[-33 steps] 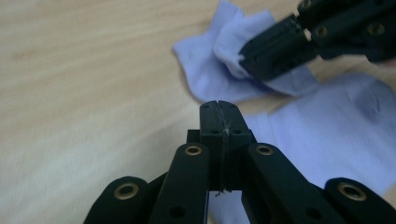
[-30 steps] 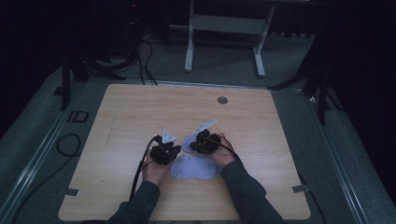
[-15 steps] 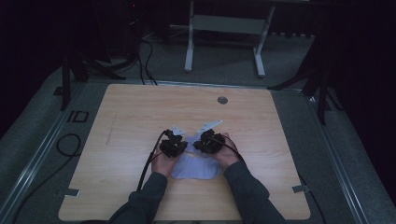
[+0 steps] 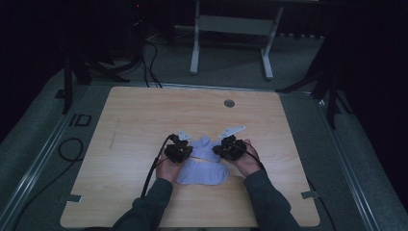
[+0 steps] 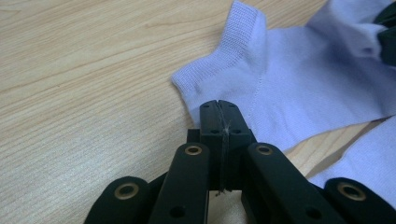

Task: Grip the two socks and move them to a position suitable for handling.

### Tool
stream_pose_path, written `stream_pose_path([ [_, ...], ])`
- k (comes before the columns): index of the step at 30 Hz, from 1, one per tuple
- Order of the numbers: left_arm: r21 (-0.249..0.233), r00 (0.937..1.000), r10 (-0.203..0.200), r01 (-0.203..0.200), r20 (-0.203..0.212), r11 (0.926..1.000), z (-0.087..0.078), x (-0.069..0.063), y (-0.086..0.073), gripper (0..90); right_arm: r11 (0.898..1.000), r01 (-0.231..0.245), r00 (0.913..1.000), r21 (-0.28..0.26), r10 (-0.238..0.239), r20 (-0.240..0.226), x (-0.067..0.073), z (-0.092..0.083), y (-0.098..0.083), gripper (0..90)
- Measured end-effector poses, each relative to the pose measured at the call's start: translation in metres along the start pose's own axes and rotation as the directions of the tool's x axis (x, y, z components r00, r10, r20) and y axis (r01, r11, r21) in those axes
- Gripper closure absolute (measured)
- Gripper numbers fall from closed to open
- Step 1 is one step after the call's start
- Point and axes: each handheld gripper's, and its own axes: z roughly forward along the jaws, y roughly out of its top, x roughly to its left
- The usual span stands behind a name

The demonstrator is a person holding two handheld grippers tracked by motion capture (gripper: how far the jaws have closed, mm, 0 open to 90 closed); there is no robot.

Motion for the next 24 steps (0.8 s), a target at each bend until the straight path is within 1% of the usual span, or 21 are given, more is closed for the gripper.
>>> stream_pose_path([
  [1,-0.002,1.0,-0.003,0.003,0.001,1.0,0.0,0.0,0.0,89.6,1.0,0.0,1.0,0.0,0.0,0.0,0.0,0.0,0.0,84.5],
  [4,0.003,1.0,-0.002,0.002,0.004,1.0,0.0,0.001,0.0,89.5,1.0,-0.021,0.9997,-0.004,0.021,0.012,-0.006,-0.005,-0.008,84.5],
  [5,0.004,1.0,-0.003,0.003,0.006,1.0,0.0,0.001,0.0,89.5,1.0,-0.03,0.9993,-0.009,0.03,0.021,-0.007,-0.007,-0.011,84.5],
  [6,0.004,0.9999,-0.008,0.008,0.008,1.0,0.0,0.001,0.0,89.4,0.999,-0.032,0.9981,-0.007,0.033,0.052,-0.009,-0.01,-0.015,84.6],
  [7,0.003,0.9999,-0.009,0.009,0.01,1.0,0.0,0.002,0.0,89.4,0.999,-0.032,0.9981,-0.007,0.033,0.052,-0.009,-0.01,-0.015,84.6],
  [8,0.003,0.9999,-0.008,0.008,0.012,1.0,0.0,0.002,0.0,89.4,0.999,-0.031,0.9976,-0.009,0.031,0.062,-0.011,-0.011,-0.017,84.5],
  [9,0.004,0.9999,-0.009,0.009,0.014,1.0,0.0,0.002,0.0,89.3,0.999,-0.041,0.996,-0.019,0.042,0.079,-0.013,-0.014,-0.021,84.4],
  [11,0.008,0.9998,-0.008,0.008,0.02,0.9999,-0.001,0.003,0.0,89.2,0.999,-0.048,0.9952,-0.021,0.05,0.085,-0.015,-0.015,-0.023,84.2],
  [12,0.012,0.9997,-0.008,0.007,0.022,0.9999,-0.001,0.003,0.0,88.4,0.998,-0.065,0.9923,-0.025,0.067,0.104,-0.019,-0.017,-0.027,83.9],
  [13,0.014,0.9997,-0.007,0.006,0.023,0.9999,-0.001,0.002,0.0,88.2,0.997,-0.072,0.9912,-0.029,0.075,0.109,-0.02,-0.018,-0.029,83.5],
  [14,0.016,0.9997,-0.004,0.004,0.025,0.9999,-0.002,0.002,0.0,88.2,0.997,-0.072,0.9912,-0.029,0.075,0.109,-0.02,-0.018,-0.029,83.5],
  [16,0.026,0.9996,0.01,-0.011,0.025,0.9996,-0.003,0.001,0.001,87.7,0.996,-0.085,0.9884,-0.032,0.089,0.123,-0.023,-0.02,-0.033,82.9],
  [19,0.032,0.9994,0.018,-0.019,0.029,0.9993,-0.004,0.0,0.0,86.0,0.995,-0.099,0.9837,-0.029,0.103,0.148,-0.026,-0.024,-0.039,81.6],
  [21,0.034,0.9991,-0.003,0.001,0.042,0.9994,-0.004,0.0,0.0,85.4,0.993,-0.113,0.9801,-0.021,0.115,0.162,-0.028,-0.026,-0.044,81.4],
  [24,0.038,0.9991,0.01,-0.012,0.042,0.9992,-0.006,-0.001,0.001,82.8,0.991,-0.133,0.9743,-0.006,0.132,0.183,-0.033,-0.028,-0.05,79.5],
])
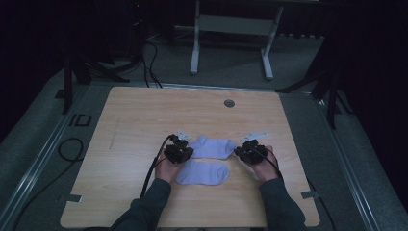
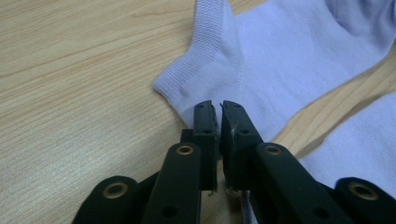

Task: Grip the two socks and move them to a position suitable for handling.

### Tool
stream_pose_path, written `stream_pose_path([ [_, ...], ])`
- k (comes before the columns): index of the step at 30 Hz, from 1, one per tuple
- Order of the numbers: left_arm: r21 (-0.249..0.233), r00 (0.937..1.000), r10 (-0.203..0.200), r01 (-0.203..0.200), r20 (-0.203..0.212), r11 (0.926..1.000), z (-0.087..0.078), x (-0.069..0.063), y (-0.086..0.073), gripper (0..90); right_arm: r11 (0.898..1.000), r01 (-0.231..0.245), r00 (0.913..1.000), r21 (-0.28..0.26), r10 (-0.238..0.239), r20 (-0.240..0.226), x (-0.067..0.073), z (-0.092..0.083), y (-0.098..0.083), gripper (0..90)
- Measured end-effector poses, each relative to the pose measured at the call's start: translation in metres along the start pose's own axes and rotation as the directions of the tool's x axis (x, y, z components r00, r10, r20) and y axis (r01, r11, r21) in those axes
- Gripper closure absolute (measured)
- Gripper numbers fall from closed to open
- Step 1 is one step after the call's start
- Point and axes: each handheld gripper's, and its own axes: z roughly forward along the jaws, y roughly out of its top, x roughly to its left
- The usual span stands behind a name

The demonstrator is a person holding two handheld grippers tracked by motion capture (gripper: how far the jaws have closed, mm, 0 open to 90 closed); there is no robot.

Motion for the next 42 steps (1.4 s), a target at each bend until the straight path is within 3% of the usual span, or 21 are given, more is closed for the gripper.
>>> stream_pose_path([
  [5,-0.035,0.9998,-0.018,0.018,0.008,0.9992,-0.008,0.001,0.0,78.9,0.999,-0.028,0.9994,-0.022,0.028,0.019,-0.006,-0.008,-0.001,76.3],
  [10,-0.059,0.9997,-0.018,0.019,0.018,0.9981,-0.018,0.002,-0.001,77.6,0.999,-0.022,0.9996,-0.042,0.023,0.019,-0.005,-0.012,0.003,72.9],
  [14,-0.071,0.9989,-0.033,0.035,0.032,0.9969,-0.025,0.002,-0.007,76.8,0.998,0.003,1.0,-0.063,-0.003,0.007,0.001,-0.013,0.012,70.4],
  [16,-0.086,0.9964,-0.062,0.067,0.057,0.994,-0.032,0.002,-0.013,76.5,0.997,0.012,0.9999,-0.072,-0.012,0.006,0.004,-0.013,0.015,69.8],
  [20,-0.092,0.9957,-0.067,0.073,0.064,0.9931,-0.04,0.002,-0.019,76.0,0.997,0.035,0.9994,-0.075,-0.035,-0.001,0.01,-0.013,0.024,67.9],
  [28,-0.098,0.9974,-0.047,0.052,0.054,0.9938,-0.052,0.002,-0.032,74.4,0.993,0.082,0.9961,-0.086,-0.084,-0.024,0.028,-0.004,0.044,63.2],
  [31,-0.119,0.999,-0.034,0.038,0.028,0.9922,-0.057,0.002,-0.038,74.0,0.991,0.092,0.995,-0.095,-0.095,-0.03,0.034,-0.003,0.05,62.5],
  [42,-0.121,0.9984,-0.05,0.053,0.027,0.9912,-0.067,0.009,-0.051,74.0,0.986,0.135,0.9894,-0.1,-0.14,-0.041,0.052,0.0,0.068,58.4],
])
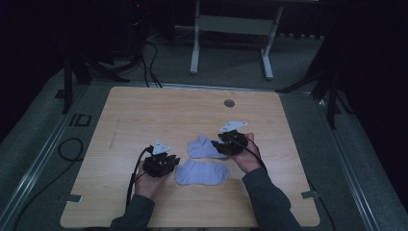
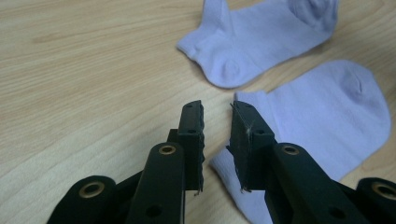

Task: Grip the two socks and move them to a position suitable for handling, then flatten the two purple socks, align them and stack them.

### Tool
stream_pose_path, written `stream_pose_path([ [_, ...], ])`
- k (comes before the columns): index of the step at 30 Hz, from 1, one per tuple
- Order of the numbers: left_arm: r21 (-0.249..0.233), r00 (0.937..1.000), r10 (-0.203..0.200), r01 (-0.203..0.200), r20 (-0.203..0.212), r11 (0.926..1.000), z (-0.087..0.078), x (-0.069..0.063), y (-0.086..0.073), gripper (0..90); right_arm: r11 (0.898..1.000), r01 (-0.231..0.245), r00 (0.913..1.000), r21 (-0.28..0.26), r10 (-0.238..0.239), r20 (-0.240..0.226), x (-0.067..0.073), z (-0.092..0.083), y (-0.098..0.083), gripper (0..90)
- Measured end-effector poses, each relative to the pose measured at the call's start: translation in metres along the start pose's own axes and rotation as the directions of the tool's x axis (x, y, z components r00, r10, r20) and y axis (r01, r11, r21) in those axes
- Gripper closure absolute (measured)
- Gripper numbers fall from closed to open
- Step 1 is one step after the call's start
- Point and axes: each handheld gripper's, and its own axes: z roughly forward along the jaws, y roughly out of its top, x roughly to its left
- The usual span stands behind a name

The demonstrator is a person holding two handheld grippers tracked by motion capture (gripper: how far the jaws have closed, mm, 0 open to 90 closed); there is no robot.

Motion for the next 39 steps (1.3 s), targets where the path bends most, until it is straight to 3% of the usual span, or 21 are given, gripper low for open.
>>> stream_pose_path([
  [8,0.011,1.0,-0.004,0.004,0.004,0.9999,-0.001,0.002,-0.003,74.0,1.0,-0.006,0.9999,0.018,0.006,-0.008,0.0,0.009,0.003,56.3],
  [11,0.017,1.0,0.001,-0.001,0.005,0.9999,-0.001,0.002,-0.004,73.9,0.999,0.008,0.9999,0.045,-0.007,-0.01,0.0,0.019,0.003,55.7],
  [20,0.009,1.0,-0.001,0.001,0.008,1.0,-0.008,0.002,-0.007,72.9,0.998,0.032,0.9992,0.057,-0.03,-0.028,0.0,0.037,0.003,55.7],
  [30,0.004,0.9998,0.015,-0.015,0.016,0.9999,-0.01,0.001,-0.007,71.4,0.991,0.063,0.9939,0.116,-0.052,-0.097,0.011,0.067,0.003,50.9],
  [35,0.0,0.9999,0.003,-0.003,0.016,1.0,-0.01,0.003,-0.007,71.2,0.992,0.078,0.9895,0.095,-0.065,-0.129,0.016,0.071,0.004,48.6],
  [39,-0.001,0.9999,0.001,-0.001,0.017,1.0,-0.011,0.003,-0.007,71.2,0.99,0.09,0.9863,0.112,-0.072,-0.148,0.017,0.076,0.004,45.6],
])
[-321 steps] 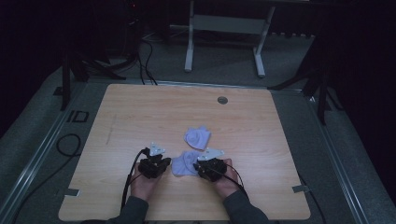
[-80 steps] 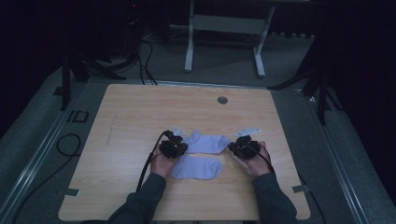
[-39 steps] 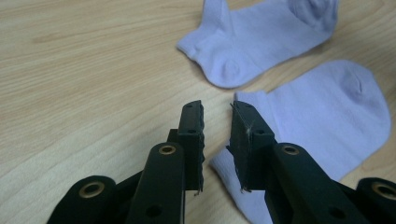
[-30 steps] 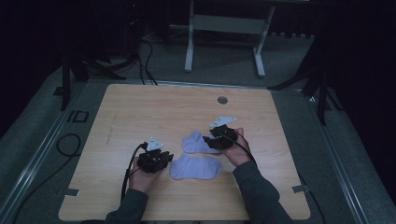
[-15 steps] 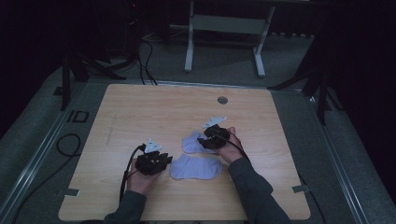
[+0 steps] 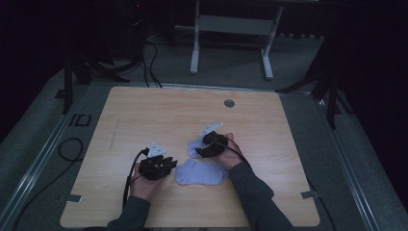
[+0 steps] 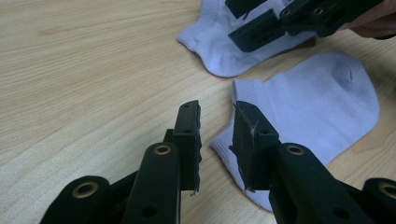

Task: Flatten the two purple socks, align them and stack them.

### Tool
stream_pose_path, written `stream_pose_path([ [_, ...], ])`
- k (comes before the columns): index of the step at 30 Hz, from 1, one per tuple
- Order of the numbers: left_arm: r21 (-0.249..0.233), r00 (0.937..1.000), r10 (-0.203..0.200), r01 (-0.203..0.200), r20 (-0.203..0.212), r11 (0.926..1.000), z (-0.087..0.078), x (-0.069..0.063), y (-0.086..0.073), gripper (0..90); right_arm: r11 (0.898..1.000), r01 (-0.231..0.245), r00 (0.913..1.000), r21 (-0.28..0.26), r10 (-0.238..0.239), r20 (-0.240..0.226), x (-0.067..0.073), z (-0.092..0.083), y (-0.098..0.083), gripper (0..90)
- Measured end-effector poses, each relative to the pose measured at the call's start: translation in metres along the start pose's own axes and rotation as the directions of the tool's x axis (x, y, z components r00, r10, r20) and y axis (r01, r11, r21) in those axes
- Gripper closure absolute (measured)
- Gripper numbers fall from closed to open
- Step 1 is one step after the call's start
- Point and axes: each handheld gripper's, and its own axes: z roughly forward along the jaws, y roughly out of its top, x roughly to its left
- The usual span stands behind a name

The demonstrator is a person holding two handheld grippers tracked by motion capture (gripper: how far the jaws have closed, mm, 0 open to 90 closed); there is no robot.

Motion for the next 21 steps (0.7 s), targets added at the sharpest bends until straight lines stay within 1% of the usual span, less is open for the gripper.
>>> stream_pose_path([
  [1,0.002,1.0,0.002,-0.002,0.0,1.0,0.0,0.0,0.0,71.1,1.0,-0.005,1.0,0.008,0.005,-0.006,-0.001,0.002,0.0,45.3],
  [3,0.001,1.0,0.002,-0.002,0.0,1.0,0.0,0.0,0.0,71.0,0.999,-0.026,0.9997,0.024,0.026,-0.002,-0.002,0.005,-0.001,45.1],
  [5,0.002,1.0,0.003,-0.003,-0.001,1.0,0.001,0.0,0.0,71.0,0.999,-0.045,0.9989,0.018,0.045,-0.014,-0.005,0.006,-0.002,45.3],
  [8,0.0,1.0,0.003,-0.003,-0.002,1.0,0.001,0.0,0.0,71.0,0.999,-0.043,0.999,0.021,0.044,-0.013,-0.005,0.006,-0.002,45.5],
  [12,-0.001,0.9999,0.008,-0.008,-0.006,1.0,0.0,-0.001,0.0,70.9,0.999,-0.046,0.9989,0.018,0.047,-0.009,-0.006,0.006,-0.002,48.6],
  [13,-0.002,0.9999,0.009,-0.009,-0.006,1.0,0.0,-0.001,0.0,70.9,0.998,-0.061,0.9982,0.012,0.061,0.003,-0.006,0.005,-0.003,53.4],
  [15,-0.002,0.9999,0.012,-0.012,-0.007,0.9999,0.0,-0.002,0.0,70.9,0.997,-0.076,0.997,0.003,0.076,0.013,-0.008,0.005,-0.004,59.4],
  [17,0.001,0.9998,0.016,-0.016,-0.008,0.9999,-0.001,-0.002,0.0,70.8,0.996,-0.088,0.9958,0.006,0.088,0.025,-0.009,0.005,-0.003,65.3],
  [21,0.01,0.9998,0.021,-0.021,-0.003,0.9997,-0.001,-0.003,-0.002,69.9,0.994,-0.106,0.9938,0.01,0.105,0.037,-0.011,0.004,-0.003,82.5],
])
